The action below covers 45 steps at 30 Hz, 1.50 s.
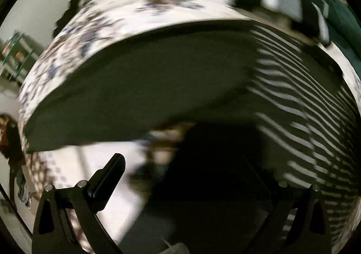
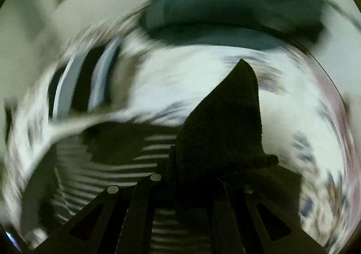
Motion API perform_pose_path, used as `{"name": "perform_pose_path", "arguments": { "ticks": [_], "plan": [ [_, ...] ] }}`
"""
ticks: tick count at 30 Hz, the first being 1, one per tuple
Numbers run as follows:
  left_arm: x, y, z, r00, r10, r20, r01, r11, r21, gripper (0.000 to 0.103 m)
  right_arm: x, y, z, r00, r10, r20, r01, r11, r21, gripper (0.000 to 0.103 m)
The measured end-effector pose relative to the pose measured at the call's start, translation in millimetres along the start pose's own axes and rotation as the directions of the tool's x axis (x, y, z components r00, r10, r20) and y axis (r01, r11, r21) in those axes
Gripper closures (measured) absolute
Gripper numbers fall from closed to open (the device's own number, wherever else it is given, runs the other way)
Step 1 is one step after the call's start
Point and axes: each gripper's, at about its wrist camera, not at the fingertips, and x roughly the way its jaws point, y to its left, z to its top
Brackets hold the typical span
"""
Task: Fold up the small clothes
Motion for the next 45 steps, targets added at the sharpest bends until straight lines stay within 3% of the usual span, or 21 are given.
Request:
{"name": "perform_pose_path", "arguments": {
  "ticks": [2, 6, 8, 10, 13, 14, 15, 17, 20, 22, 23, 26, 29, 31, 33, 36, 37, 38, 39, 42, 45],
  "plan": [
    [0, 25, 1, 1.0, 0.017, 0.005, -0.017, 1.0, -0.012, 0.0, 29, 86, 3, 1.0, -0.015, -0.023, 0.011, 0.984, -0.177, 0.099],
    [0, 74, 0, 0.998, 0.063, 0.007, -0.063, 0.998, -0.014, 0.0, 58, 232, -27, 0.999, -0.012, -0.034, -0.005, 0.89, -0.456, 0.099],
    [3, 92, -1, 0.997, 0.072, 0.003, -0.072, 0.997, -0.022, 0.0, 72, 275, -50, 0.995, -0.044, -0.088, -0.011, 0.838, -0.545, 0.099],
    [7, 110, -3, 0.997, 0.076, -0.017, -0.077, 0.996, -0.041, 0.0, 85, 293, -61, 0.985, -0.122, -0.123, 0.031, 0.819, -0.572, 0.097],
    [7, 132, -7, 0.997, 0.066, -0.04, -0.07, 0.993, -0.095, 0.0, 70, 277, -63, 0.976, -0.064, -0.21, -0.042, 0.883, -0.467, 0.092],
    [8, 143, -8, 0.997, 0.061, -0.054, -0.068, 0.99, -0.127, 0.0, 62, 264, -64, 0.967, -0.013, -0.256, -0.093, 0.912, -0.399, 0.082],
    [7, 150, -11, 0.996, 0.056, -0.064, -0.066, 0.987, -0.149, 0.0, 46, 242, -68, 0.946, 0.107, -0.306, -0.197, 0.94, -0.279, 0.076],
    [10, 168, -14, 0.995, 0.04, -0.095, -0.059, 0.978, -0.202, 0.0, 17, 199, -82, 0.89, 0.301, -0.341, -0.343, 0.937, -0.068, 0.043],
    [16, 201, -21, 0.991, -0.017, -0.13, -0.024, 0.95, -0.312, 0.0, -12, 137, -119, 0.843, 0.39, -0.371, -0.377, 0.92, 0.112, 0.039],
    [22, 228, -23, 0.989, -0.06, -0.134, 0.0, 0.912, -0.41, 0.0, -18, 100, -135, 0.837, 0.394, -0.379, -0.338, 0.918, 0.206, 0.039],
    [25, 242, -24, 0.988, -0.093, -0.123, 0.025, 0.884, -0.466, 0.0, -20, 81, -146, 0.835, 0.402, -0.377, -0.32, 0.91, 0.262, 0.039],
    [41, 282, -30, 0.978, -0.201, -0.062, 0.112, 0.749, -0.653, 0.0, -12, 30, -181, 0.823, 0.42, -0.383, -0.23, 0.863, 0.451, 0.039],
    [64, 308, -36, 0.967, -0.254, -0.006, 0.156, 0.612, -0.775, 0.002, -4, 6, -197, 0.828, 0.417, -0.374, -0.183, 0.832, 0.523, 0.039],
    [72, 317, -34, 0.972, -0.235, 0.023, 0.154, 0.553, -0.819, 0.003, 1, 7, -205, 0.835, 0.405, -0.372, -0.167, 0.831, 0.531, 0.039],
    [76, 321, -29, 0.983, -0.18, 0.032, 0.123, 0.522, -0.844, 0.009, 6, 15, -213, 0.83, 0.411, -0.378, -0.164, 0.827, 0.539, 0.039],
    [74, 329, -25, 0.994, -0.106, 0.011, 0.062, 0.495, -0.867, 0.034, 4, 29, -220, 0.819, 0.424, -0.387, -0.171, 0.823, 0.541, 0.039],
    [71, 330, -23, 0.997, -0.077, 0.001, 0.04, 0.505, -0.862, 0.057, 1, 30, -218, 0.816, 0.429, -0.387, -0.18, 0.825, 0.535, 0.039],
    [69, 333, -23, 0.998, -0.059, -0.007, 0.024, 0.513, -0.858, 0.072, -2, 33, -218, 0.815, 0.43, -0.39, -0.188, 0.831, 0.523, 0.039],
    [65, 336, -23, 0.999, -0.046, -0.001, 0.023, 0.521, -0.853, 0.096, -3, 37, -214, 0.815, 0.424, -0.394, -0.195, 0.842, 0.503, 0.039],
    [49, 352, -17, 0.998, -0.039, 0.058, 0.07, 0.536, -0.841, 0.096, -10, 50, -201, 0.833, 0.364, -0.416, -0.179, 0.89, 0.418, 0.039],
    [36, 363, 9, 0.994, -0.029, 0.11, 0.105, 0.595, -0.797, 0.096, -13, 75, -182, 0.881, 0.166, -0.443, -0.062, 0.969, 0.241, 0.038]
  ]
}}
